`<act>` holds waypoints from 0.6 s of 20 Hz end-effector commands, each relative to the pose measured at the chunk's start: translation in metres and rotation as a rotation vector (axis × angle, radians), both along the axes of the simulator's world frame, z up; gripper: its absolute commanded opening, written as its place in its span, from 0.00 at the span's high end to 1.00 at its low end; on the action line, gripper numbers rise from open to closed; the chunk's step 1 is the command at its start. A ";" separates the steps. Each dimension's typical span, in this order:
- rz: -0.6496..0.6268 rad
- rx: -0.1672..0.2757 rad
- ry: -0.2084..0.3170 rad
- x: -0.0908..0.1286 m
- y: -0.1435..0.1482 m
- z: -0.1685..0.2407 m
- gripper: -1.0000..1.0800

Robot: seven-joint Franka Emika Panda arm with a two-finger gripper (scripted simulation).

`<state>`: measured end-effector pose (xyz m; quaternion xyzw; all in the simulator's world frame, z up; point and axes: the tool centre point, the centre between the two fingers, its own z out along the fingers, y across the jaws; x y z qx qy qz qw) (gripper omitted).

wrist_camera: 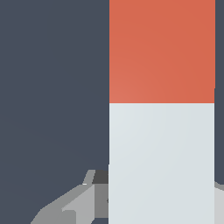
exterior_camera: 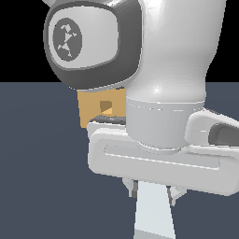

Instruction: Insert the peg into the horizontal hole in a box.

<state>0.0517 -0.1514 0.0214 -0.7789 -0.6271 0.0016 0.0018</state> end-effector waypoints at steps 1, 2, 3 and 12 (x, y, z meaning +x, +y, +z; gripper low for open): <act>-0.003 -0.001 -0.004 -0.003 0.003 0.004 1.00; -0.005 -0.001 -0.004 -0.005 0.004 0.005 1.00; -0.007 -0.001 -0.004 -0.008 0.006 0.006 1.00; -0.037 0.000 -0.004 -0.044 0.029 0.021 1.00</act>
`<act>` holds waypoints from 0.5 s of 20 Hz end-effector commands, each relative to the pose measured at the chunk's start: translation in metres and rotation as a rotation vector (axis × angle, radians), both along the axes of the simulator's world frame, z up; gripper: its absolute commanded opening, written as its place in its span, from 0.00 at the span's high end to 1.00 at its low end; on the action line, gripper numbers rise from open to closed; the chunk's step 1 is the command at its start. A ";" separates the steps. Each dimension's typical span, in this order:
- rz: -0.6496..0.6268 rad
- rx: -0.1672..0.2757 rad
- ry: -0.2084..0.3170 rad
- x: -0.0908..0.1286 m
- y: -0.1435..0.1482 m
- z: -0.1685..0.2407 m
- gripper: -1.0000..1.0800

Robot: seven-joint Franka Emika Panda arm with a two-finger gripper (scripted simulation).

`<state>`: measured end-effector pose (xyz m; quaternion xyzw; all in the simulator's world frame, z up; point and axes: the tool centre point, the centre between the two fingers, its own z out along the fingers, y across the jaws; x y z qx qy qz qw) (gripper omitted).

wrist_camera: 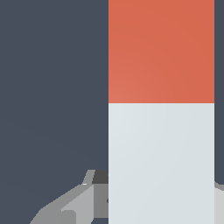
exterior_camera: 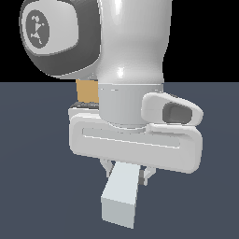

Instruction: Insert the peg into the horizontal hole in a box.

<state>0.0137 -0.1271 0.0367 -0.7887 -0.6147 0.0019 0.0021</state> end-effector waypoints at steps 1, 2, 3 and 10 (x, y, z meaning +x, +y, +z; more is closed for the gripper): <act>-0.010 -0.001 -0.005 -0.011 0.008 0.008 1.00; -0.015 -0.001 -0.005 -0.016 0.012 0.010 1.00; -0.019 0.000 -0.005 -0.021 0.015 0.012 1.00; -0.053 0.000 -0.005 -0.060 0.044 0.029 1.00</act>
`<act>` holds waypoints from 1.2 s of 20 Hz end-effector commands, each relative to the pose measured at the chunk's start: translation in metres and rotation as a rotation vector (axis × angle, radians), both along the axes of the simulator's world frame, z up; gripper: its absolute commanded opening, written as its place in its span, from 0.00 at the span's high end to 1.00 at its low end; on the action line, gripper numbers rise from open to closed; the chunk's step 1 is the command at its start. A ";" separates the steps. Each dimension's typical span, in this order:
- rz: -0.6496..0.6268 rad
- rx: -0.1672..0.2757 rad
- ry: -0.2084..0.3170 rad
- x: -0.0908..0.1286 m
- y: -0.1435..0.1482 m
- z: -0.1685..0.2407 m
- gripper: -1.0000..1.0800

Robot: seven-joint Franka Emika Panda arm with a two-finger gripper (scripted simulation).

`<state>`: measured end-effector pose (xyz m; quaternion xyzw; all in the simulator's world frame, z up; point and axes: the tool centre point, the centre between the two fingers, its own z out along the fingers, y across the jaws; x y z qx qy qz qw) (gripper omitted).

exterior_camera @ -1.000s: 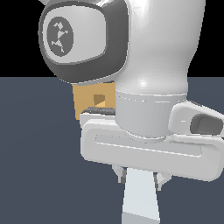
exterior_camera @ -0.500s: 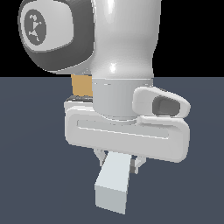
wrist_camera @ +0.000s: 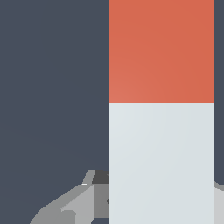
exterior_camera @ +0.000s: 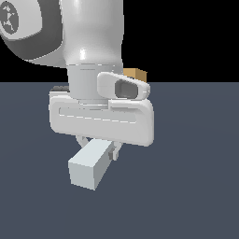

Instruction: Insert the peg into the horizontal hole in a box.

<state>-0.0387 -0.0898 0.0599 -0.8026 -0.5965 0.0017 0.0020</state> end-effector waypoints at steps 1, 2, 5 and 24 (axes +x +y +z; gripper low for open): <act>-0.013 0.000 -0.005 -0.013 0.011 0.009 1.00; -0.018 0.000 -0.005 -0.019 0.016 0.011 1.00; -0.033 0.000 -0.005 -0.035 0.029 0.019 1.00; -0.074 -0.001 -0.005 -0.076 0.067 0.040 1.00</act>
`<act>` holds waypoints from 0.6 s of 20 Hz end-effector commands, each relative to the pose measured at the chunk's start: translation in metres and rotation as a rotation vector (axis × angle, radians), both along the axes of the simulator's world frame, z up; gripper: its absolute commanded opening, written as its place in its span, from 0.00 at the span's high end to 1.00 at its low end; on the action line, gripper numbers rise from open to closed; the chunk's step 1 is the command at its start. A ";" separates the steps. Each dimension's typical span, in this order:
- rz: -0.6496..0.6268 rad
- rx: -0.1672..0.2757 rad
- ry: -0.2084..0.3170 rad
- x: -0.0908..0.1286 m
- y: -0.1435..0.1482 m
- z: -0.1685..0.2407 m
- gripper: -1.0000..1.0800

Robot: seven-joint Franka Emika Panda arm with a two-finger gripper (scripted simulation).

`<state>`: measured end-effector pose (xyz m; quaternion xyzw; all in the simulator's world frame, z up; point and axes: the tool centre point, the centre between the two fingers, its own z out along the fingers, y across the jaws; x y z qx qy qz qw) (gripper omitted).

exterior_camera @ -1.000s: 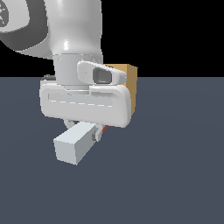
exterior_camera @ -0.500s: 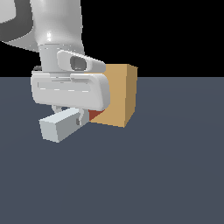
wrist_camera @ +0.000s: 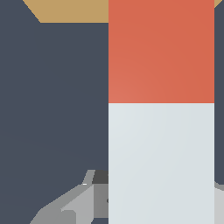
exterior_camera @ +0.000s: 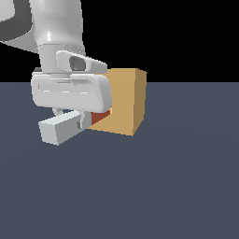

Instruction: Insert the peg into the horizontal hole in a box.

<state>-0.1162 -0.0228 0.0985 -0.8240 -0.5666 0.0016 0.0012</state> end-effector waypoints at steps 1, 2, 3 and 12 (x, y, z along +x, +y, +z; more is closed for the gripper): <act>-0.001 0.000 -0.004 0.001 0.000 0.002 1.00; -0.001 0.000 -0.004 0.001 0.000 0.002 1.00; -0.001 0.000 0.000 0.000 0.000 0.000 1.00; 0.000 0.000 -0.003 0.002 0.003 0.001 1.00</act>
